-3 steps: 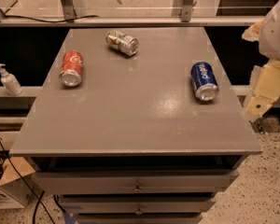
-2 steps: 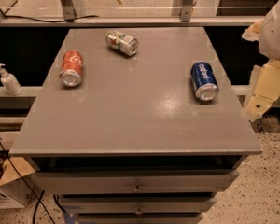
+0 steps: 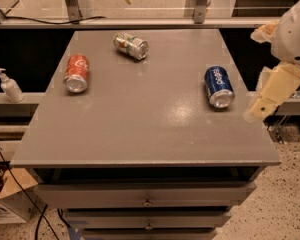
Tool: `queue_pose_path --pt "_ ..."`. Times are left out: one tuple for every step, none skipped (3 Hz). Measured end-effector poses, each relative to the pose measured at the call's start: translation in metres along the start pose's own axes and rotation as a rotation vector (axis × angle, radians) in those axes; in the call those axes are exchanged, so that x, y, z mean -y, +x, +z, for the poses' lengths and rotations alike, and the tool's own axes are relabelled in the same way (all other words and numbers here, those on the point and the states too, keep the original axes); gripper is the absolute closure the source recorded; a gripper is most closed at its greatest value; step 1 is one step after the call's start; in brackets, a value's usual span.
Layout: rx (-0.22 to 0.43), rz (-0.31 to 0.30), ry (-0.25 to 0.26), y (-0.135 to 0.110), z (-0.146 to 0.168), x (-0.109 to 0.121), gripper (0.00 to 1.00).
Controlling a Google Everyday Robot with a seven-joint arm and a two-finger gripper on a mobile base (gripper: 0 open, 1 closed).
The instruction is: Move pepsi can near coke can
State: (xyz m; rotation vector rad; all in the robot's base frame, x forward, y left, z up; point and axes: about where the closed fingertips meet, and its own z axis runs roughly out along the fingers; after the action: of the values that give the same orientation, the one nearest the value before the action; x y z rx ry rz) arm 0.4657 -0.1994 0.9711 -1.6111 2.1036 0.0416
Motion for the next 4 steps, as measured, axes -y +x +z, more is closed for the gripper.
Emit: queue_pose_path --pt "0.103 0.048 0.009 -0.011 0.027 0.021 0.0" --pt "0.163 0.121 0.014 -0.014 0.062 0.042 0.0" --pt "0.198 0.232 0.014 -0.007 0.1 0.062 0.0" --pt "0.195 0.323 0.01 0.007 0.13 0.076 0.0"
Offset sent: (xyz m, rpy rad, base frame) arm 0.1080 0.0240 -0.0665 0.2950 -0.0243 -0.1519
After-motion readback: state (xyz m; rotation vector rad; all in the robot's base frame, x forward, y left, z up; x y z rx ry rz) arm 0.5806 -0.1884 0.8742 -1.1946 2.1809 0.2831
